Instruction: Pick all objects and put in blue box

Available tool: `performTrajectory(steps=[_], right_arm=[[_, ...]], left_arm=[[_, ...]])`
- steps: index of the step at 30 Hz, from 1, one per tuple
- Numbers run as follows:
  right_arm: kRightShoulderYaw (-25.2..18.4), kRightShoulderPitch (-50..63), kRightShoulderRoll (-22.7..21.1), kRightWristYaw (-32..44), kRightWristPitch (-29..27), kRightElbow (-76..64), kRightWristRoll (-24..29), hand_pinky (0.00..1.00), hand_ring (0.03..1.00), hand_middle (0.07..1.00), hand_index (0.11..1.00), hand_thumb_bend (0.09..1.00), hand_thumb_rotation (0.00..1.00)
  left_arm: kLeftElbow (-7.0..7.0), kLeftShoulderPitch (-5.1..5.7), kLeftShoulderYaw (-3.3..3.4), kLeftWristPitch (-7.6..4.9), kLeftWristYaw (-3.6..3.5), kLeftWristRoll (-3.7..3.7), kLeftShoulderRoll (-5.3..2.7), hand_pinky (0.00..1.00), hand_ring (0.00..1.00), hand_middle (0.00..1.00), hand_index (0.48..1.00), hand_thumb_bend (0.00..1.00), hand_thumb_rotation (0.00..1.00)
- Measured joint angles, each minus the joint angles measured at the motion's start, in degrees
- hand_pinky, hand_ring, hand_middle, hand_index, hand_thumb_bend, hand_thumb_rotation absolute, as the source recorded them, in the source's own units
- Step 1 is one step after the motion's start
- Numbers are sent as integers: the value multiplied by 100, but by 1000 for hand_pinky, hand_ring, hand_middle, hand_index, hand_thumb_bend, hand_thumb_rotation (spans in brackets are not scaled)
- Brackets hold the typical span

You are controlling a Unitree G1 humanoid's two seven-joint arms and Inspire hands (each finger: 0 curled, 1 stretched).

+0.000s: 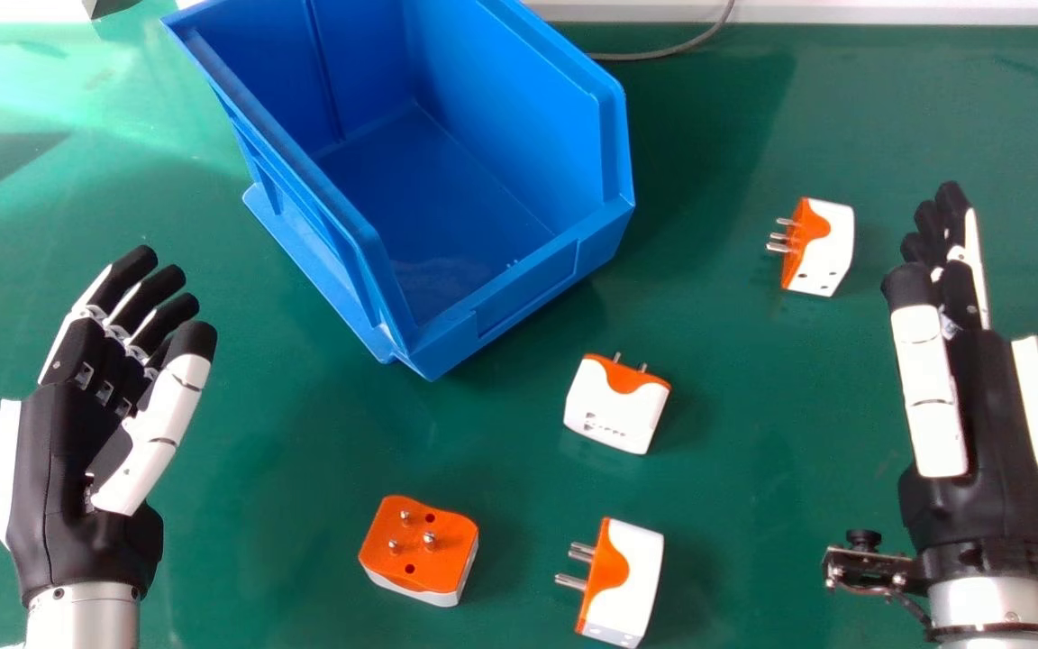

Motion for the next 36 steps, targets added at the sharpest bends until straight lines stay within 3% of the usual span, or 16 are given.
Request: performTrajectory(steps=[1,2,3,4,5,7,12,17,22,24,31,36], right_arm=[[0,0,1,1,0,3,0,976,999,1000,994,357,886],[0,0,2,1,-3,6,1,976,1000,1000,994,356,886],[0,0,2,4,-6,11,3,976,1000,1000,994,356,886],[1,0,5,10,-7,16,14,974,1000,1000,995,354,888],[1,0,9,14,-7,17,27,974,1000,1000,995,354,888],[2,0,14,19,-7,18,81,968,1000,1000,996,354,894],[0,0,5,1,-8,17,57,955,1000,1000,995,344,912],[-2,2,-205,-81,-3,13,-537,947,996,1000,995,348,920],[-11,-13,-447,-172,156,-61,-1027,958,997,1000,997,397,887],[-14,-72,-545,-201,279,-80,-1180,971,999,1000,999,479,793],[-21,-434,-705,-367,460,-59,-1431,953,993,1000,1000,551,547],[-21,-726,-829,-499,496,170,-1555,952,993,1000,1000,559,485]], left_arm=[[4,-1,-1,-16,-11,0,4,848,846,859,846,531,479],[28,-12,-1,-39,-60,-13,13,864,861,874,862,513,563],[50,-22,-1,-60,-114,-22,21,864,861,874,862,513,563],[80,-33,-2,-79,-161,-34,20,884,879,889,881,502,650],[104,-43,-2,-82,-185,-46,19,884,879,889,881,502,650],[127,-59,-2,-82,-221,-134,5,921,904,912,910,488,776],[129,-66,-2,-82,-203,-145,-35,952,924,932,937,464,886],[128,-61,-2,-83,-192,-146,-37,978,941,947,960,438,963],[129,-38,-1,-86,-199,-144,-37,986,945,951,965,441,977],[129,-21,-1,-103,-194,-139,-35,991,947,954,966,455,988],[128,21,6,-129,-192,-127,-1,996,954,959,973,475,999],[135,36,31,-133,-241,-148,22,997,951,955,972,476,1000]])
